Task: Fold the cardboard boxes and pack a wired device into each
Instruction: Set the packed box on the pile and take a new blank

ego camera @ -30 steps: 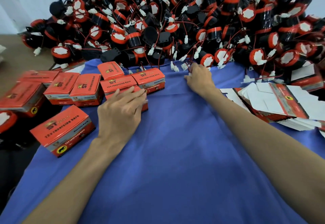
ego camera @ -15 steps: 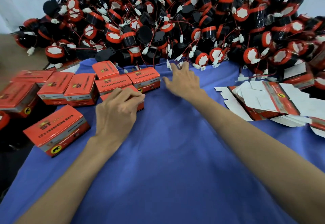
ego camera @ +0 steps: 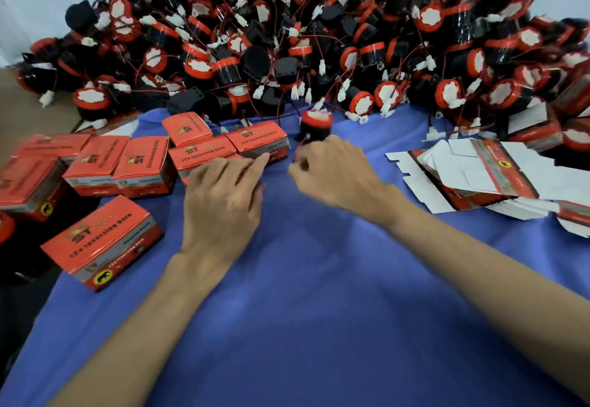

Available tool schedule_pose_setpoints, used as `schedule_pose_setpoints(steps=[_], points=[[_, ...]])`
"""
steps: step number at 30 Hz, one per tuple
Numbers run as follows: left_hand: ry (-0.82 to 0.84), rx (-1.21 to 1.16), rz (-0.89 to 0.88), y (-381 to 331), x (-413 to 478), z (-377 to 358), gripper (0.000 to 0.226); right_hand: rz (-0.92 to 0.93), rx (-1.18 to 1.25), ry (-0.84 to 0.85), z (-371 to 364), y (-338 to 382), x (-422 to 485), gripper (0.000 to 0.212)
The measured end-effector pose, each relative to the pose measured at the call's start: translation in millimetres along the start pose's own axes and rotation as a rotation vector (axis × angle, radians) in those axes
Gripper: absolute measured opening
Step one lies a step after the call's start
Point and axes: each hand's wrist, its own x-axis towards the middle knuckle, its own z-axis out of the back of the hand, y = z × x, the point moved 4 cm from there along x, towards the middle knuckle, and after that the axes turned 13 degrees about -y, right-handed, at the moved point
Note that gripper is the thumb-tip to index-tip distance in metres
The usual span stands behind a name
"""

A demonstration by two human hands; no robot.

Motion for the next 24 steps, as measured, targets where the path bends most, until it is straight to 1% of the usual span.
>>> schedule_pose_setpoints(steps=[1,2,3,4,5,6,7,8,10,11,13,14,16,18,19,21,22,24], points=[[0.031,0.013,0.002,-3.1,-0.3,1.1,0.037,0.071,0.069,-0.007,9.9,12.8,-14.9,0.03],[0.065,0.014,0.007,-8.3,-0.7,1.9,0.043,0.136,0.167,0.035,18.9,22.7,-27.6,0.03],[0.094,-0.006,0.008,-14.3,-0.4,3.0,0.047,0.198,0.31,0.118,26.6,31.0,-36.8,0.027],[0.109,-0.05,0.007,-20.8,0.9,4.8,0.049,0.239,0.488,0.24,33.2,37.1,-42.9,0.026],[0.109,-0.118,0.007,-26.3,2.4,6.4,0.048,0.239,0.677,0.396,38.1,40.1,-47.2,0.024],[0.1,-0.201,0.019,-29.1,3.4,7.5,0.045,0.205,0.858,0.554,41.6,41.1,-49.3,0.022],[0.089,-0.286,0.047,-29.7,4.7,8.7,0.042,0.156,1.03,0.673,44.2,40.1,-49.1,0.021],[0.079,-0.354,0.08,-28.5,5.5,9.2,0.04,0.105,1.199,0.73,46.5,38.5,-46.8,0.022],[0.06,-0.437,0.134,-25.0,4.7,8.2,0.034,-0.009,1.529,0.771,49.3,34.2,-41.4,0.023],[0.06,-0.464,0.151,-24.4,3.5,7.2,0.032,-0.052,1.695,0.802,49.4,31.0,-39.6,0.021],[0.103,-0.494,0.173,-26.1,0.8,3.9,0.034,-0.067,1.937,0.869,48.8,25.0,-37.1,0.017],[0.138,-0.514,0.194,-27.4,0.1,2.2,0.036,-0.065,1.994,0.909,47.7,21.7,-36.5,0.022],[0.227,-0.55,0.282,-27.7,-3.5,-0.9,0.044,-0.085,2.016,1.024,44.0,15.1,-37.5,0.027],[0.29,-0.551,0.365,-24.2,-5.2,-2.8,0.055,-0.133,1.954,1.106,38.9,4.4,-37.8,0.019],[0.288,-0.546,0.396,-21.5,-4.9,-3.5,0.057,-0.157,1.881,1.091,35.0,-3.4,-37.1,0.015],[0.218,-0.551,0.458,-14.6,-2.5,-1.5,0.049,-0.2,1.716,0.984,27.5,-17.0,-34.5,0.017],[0.169,-0.575,0.497,-11.5,-1.6,0.1,0.044,-0.246,1.686,0.913,24.0,-22.4,-32.3,0.019],[0.088,-0.686,0.622,-7.7,-1.3,3.4,0.046,-0.342,1.708,0.767,17.5,-28.1,-26.8,0.015]])
